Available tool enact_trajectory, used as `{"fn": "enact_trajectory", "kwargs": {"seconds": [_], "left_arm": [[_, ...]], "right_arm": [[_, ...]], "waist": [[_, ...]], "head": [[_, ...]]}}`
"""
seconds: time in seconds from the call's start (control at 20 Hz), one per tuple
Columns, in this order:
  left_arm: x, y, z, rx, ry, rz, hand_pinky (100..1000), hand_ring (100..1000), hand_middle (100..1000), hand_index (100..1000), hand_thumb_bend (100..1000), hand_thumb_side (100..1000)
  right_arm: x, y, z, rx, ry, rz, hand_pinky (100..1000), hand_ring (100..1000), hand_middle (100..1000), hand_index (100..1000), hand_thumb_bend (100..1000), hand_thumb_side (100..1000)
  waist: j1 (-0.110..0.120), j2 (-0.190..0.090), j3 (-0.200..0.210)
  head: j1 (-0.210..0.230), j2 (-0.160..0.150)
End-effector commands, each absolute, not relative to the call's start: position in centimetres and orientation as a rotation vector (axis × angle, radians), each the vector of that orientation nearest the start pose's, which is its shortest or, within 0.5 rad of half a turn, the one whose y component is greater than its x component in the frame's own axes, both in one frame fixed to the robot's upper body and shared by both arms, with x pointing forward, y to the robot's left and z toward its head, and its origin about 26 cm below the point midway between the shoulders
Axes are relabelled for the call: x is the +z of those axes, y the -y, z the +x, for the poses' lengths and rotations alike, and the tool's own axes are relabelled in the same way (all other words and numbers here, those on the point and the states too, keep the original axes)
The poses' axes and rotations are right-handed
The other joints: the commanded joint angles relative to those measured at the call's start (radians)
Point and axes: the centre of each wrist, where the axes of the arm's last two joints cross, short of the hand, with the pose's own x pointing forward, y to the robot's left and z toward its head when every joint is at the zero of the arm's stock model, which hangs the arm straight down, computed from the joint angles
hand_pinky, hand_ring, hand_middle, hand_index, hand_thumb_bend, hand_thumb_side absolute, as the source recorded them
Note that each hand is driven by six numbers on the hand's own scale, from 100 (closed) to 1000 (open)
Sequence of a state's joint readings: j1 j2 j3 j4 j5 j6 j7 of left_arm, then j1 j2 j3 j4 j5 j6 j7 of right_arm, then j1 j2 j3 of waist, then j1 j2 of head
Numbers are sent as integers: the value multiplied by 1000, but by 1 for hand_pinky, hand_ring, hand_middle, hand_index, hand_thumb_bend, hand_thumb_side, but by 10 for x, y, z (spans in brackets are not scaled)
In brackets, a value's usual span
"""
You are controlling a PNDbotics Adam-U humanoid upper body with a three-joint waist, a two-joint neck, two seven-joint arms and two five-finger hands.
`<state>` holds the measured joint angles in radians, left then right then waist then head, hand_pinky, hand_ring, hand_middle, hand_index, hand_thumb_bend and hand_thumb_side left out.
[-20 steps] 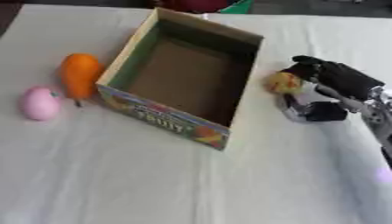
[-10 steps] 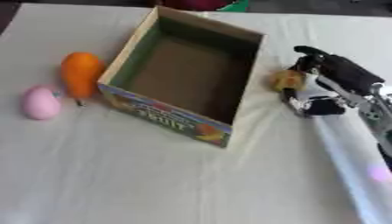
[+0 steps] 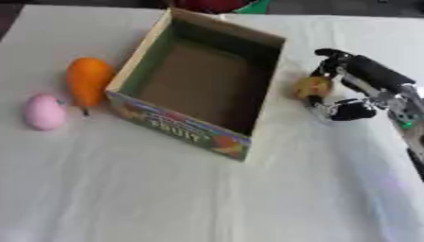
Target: Pick up objects on the table and place them in the box.
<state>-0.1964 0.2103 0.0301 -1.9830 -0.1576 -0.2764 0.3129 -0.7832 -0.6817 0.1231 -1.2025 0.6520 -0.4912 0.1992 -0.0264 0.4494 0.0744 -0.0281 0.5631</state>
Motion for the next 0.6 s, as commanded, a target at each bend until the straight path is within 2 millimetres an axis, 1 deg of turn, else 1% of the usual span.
{"fn": "enact_trajectory", "kwargs": {"seconds": [0.05,0.2,0.6], "left_arm": [[166,-262,289,9,2502,395,661,725,695,681,100,929],[166,-262,289,11,2501,392,660,723,695,681,100,925],[165,-265,288,17,2495,384,661,722,696,683,100,917]], "right_arm": [[260,359,423,1497,1908,-1002,624,1000,242,440,100,199],[264,357,422,1461,1940,-1013,613,1000,208,402,100,198],[278,350,417,1412,2014,-1024,596,1000,168,349,100,202]], "waist": [[2,-32,-4],[3,-41,-6],[6,-68,-9]], "head": [[0,6],[-1,8],[-9,10]]}}
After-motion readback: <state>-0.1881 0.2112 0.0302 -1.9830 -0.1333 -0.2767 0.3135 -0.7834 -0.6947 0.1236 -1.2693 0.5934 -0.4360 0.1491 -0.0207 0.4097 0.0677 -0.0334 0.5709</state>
